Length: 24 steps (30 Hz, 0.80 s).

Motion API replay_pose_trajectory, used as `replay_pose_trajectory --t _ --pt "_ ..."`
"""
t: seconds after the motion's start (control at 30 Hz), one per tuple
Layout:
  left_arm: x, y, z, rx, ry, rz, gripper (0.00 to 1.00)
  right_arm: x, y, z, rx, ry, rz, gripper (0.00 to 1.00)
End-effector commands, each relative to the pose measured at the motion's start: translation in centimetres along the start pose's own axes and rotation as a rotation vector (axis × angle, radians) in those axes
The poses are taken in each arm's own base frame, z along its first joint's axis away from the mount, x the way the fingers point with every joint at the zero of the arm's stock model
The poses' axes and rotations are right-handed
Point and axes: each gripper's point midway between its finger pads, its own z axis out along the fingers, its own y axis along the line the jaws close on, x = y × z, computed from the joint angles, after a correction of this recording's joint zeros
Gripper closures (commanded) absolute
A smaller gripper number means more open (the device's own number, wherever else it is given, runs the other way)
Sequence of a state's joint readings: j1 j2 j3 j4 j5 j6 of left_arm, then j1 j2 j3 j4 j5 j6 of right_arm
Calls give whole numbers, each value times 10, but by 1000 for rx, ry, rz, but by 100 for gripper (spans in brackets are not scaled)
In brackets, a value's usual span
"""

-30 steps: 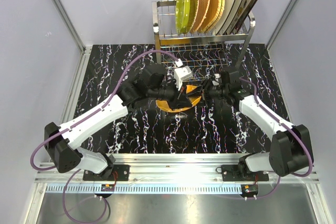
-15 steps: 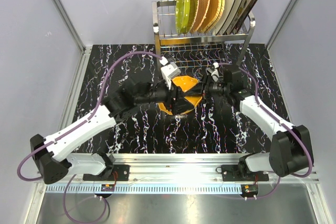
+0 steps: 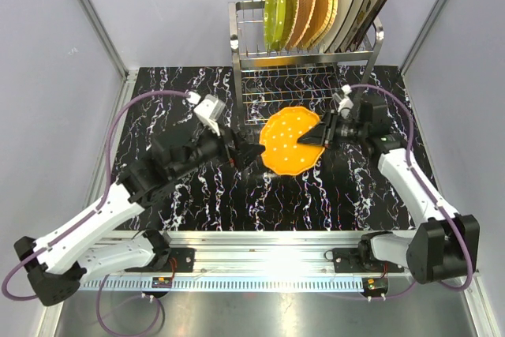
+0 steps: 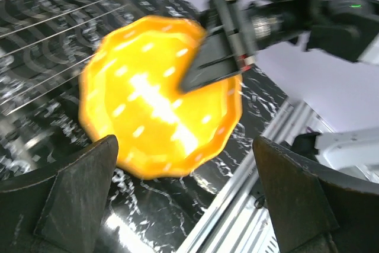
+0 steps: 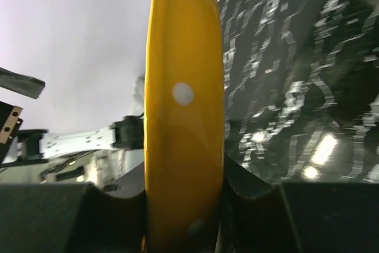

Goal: Unload the plates from the dish rack
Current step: Pass the plate from the left arm to the right, then place the plate on the table

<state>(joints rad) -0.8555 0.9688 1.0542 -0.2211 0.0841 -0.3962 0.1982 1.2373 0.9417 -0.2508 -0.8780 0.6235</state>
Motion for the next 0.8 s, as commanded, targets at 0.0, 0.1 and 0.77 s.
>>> replay_pose_trajectory --t 0.0,0.1,0.77 --pt "-17 25 -17 -139 -123 -50 1 -23 27 -33 -53 -96 -245 100" --pt "-18 40 -35 -205 -176 -71 1 -22 9 -51 9 -112 -252 100" --pt "1 81 -72 -374 -277 -167 1 -33 -120 -133 440 -237 64 100"
